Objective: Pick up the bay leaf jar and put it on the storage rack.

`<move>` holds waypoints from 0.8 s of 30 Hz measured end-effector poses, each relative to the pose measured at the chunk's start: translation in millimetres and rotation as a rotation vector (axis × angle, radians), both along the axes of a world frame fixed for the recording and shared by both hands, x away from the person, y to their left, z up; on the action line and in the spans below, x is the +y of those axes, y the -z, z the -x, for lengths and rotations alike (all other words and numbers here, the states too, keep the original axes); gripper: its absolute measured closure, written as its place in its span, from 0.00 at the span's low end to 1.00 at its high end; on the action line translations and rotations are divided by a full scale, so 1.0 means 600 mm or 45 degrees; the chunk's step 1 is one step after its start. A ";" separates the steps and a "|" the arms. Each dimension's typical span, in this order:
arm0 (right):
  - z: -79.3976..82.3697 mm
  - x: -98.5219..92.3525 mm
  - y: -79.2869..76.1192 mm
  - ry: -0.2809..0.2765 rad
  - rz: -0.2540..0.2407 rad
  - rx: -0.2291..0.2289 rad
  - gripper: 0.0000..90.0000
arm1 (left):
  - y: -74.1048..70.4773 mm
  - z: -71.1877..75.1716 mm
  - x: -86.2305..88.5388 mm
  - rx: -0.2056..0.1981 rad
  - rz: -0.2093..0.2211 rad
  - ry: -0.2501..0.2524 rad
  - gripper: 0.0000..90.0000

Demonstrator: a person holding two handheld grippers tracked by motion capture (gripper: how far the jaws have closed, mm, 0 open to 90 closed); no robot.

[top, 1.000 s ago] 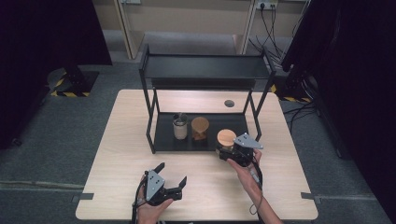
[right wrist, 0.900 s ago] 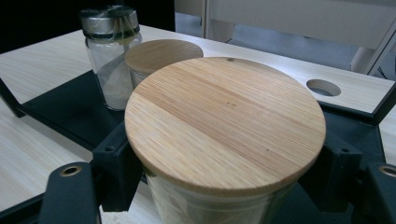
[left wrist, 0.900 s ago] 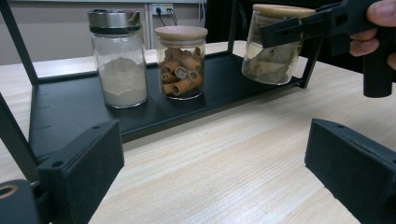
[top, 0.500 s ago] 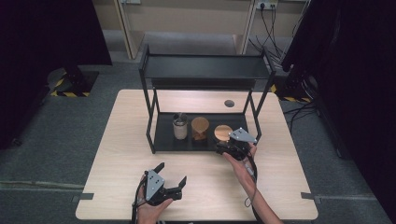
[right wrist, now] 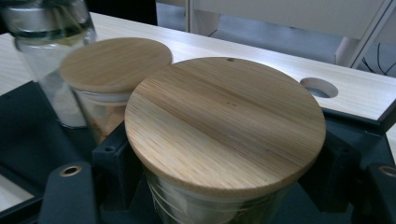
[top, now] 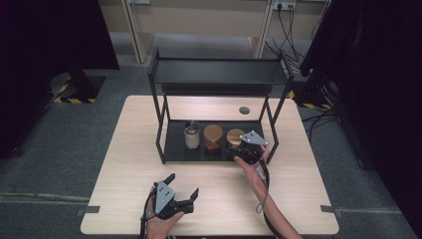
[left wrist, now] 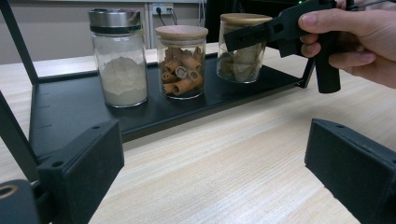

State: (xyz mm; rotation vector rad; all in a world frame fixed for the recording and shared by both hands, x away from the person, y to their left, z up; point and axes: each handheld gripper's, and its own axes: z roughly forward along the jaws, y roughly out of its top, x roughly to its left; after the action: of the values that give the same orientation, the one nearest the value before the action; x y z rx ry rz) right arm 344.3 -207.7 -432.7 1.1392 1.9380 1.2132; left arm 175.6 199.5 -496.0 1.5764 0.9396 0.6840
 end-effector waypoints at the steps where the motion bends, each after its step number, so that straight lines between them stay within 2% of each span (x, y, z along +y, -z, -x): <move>1: -0.002 -0.001 0.001 0.003 -0.002 0.005 0.28 | 0.000 0.000 0.000 -0.001 0.000 0.000 0.04; 12: -0.014 0.004 0.003 -0.001 0.001 -0.003 0.28 | 0.000 0.001 0.000 -0.001 0.000 0.001 0.04; 24: -0.027 0.017 0.010 0.003 -0.005 0.022 0.28 | 0.000 0.000 0.000 0.000 0.001 0.002 0.04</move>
State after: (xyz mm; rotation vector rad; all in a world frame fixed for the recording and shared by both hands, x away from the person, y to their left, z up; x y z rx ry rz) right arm 360.5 -197.8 -438.9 1.1574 1.9475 1.2099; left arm 175.5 199.5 -495.9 1.5764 0.9384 0.6827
